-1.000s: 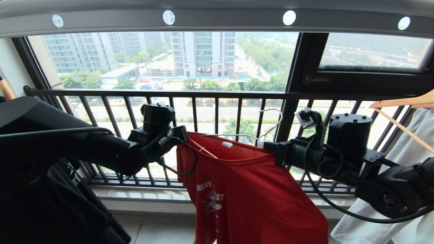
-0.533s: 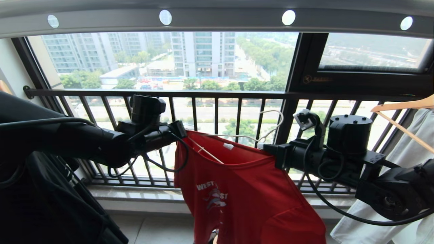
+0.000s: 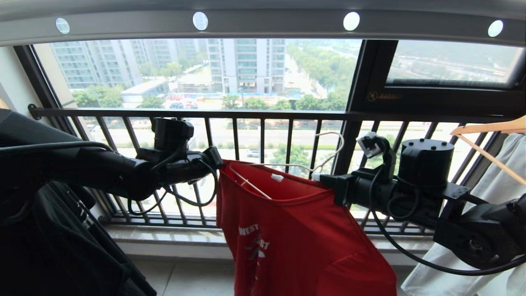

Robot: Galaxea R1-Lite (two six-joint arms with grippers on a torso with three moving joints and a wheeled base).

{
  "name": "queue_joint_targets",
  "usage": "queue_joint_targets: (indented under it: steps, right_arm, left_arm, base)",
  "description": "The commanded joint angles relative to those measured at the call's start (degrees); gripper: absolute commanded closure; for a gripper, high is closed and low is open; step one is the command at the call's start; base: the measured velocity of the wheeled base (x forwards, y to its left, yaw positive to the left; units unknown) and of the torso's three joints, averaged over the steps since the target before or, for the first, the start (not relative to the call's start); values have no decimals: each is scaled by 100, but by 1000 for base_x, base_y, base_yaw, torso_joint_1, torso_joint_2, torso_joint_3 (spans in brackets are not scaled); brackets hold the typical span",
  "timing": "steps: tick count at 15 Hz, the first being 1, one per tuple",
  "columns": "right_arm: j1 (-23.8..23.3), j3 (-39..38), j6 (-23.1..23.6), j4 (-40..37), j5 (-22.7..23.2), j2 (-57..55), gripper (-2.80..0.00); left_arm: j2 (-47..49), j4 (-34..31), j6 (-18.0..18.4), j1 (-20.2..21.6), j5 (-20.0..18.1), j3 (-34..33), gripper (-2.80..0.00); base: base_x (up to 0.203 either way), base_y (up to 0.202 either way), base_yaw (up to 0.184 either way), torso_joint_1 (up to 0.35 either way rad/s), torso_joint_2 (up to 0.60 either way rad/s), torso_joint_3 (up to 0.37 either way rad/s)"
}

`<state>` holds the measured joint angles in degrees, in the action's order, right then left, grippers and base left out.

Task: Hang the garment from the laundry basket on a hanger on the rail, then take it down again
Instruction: Take the clothes off the clothes rack

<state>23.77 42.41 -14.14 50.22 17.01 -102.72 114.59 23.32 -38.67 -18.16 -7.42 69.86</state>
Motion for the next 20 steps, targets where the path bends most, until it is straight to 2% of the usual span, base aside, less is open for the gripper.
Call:
queue_joint_targets:
  steps: [1, 3, 5, 12, 16, 20]
  right_arm:
    - [55, -37, -10, 32, 13, 7, 0]
    - [98, -59, -10, 32, 19, 7, 0]
    - [268, -141, 13, 32, 14, -7, 0]
    - [361, -234, 69, 40, 28, 47, 0]
    - [498, -353, 175, 40, 77, 103, 0]
    - [654, -444, 184, 40, 163, 121, 0]
  left_arm:
    - [94, 18, -249, 131, -431, 22, 0]
    - [81, 62, -547, 267, -744, 47, 0]
    - [11, 67, -682, 287, -898, 62, 0]
    - [40, 27, -712, 313, -919, 89, 0]
    - [38, -12, -747, 313, -1209, 109, 0]
    - [49, -748, -717, 274, -1217, 439, 0]
  base:
    - [0, 0, 0, 0, 0, 0]
    - [0, 0, 0, 0, 0, 0]
    - [0, 0, 0, 0, 0, 0]
    - [0, 0, 0, 0, 0, 0]
    - [0, 0, 0, 0, 0, 0]
    - [0, 0, 0, 0, 0, 0]
